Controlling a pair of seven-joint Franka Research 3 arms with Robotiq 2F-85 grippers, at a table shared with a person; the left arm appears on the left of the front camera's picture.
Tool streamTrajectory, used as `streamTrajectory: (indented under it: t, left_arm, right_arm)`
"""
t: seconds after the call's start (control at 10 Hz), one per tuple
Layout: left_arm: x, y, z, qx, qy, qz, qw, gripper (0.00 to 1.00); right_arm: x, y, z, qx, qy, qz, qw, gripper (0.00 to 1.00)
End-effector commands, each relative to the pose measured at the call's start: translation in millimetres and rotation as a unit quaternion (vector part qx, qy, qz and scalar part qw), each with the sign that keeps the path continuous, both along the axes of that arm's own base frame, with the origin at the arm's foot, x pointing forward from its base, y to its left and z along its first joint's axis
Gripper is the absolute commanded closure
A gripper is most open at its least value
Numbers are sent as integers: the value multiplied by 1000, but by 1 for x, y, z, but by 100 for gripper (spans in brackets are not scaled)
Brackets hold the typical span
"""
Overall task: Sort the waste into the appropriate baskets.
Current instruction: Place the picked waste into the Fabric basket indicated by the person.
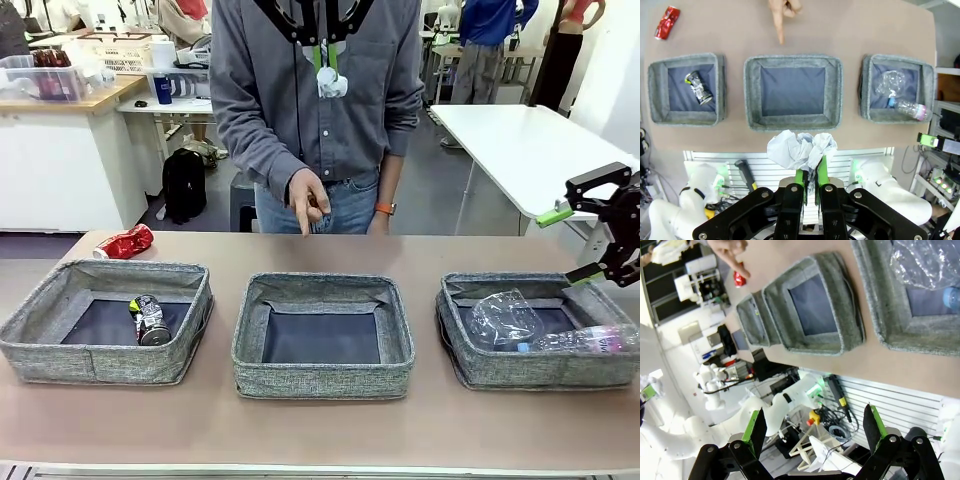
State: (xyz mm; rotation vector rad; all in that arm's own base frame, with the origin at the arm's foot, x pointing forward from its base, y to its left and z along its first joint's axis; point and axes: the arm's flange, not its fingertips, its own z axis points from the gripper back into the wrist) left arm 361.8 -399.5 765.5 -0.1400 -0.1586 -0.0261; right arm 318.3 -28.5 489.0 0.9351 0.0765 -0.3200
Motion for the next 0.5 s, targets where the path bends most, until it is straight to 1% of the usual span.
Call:
streamTrajectory:
  t: [0.0,0.4]
  left_arm:
    - [-2,2,3,2,-2,0,1000,94]
    - [-2,2,3,2,-2,0,1000,94]
  right_arm:
    - [4,1,2,1,-3,1,1000,0]
    - [4,1,2,1,-3,1,1000,0]
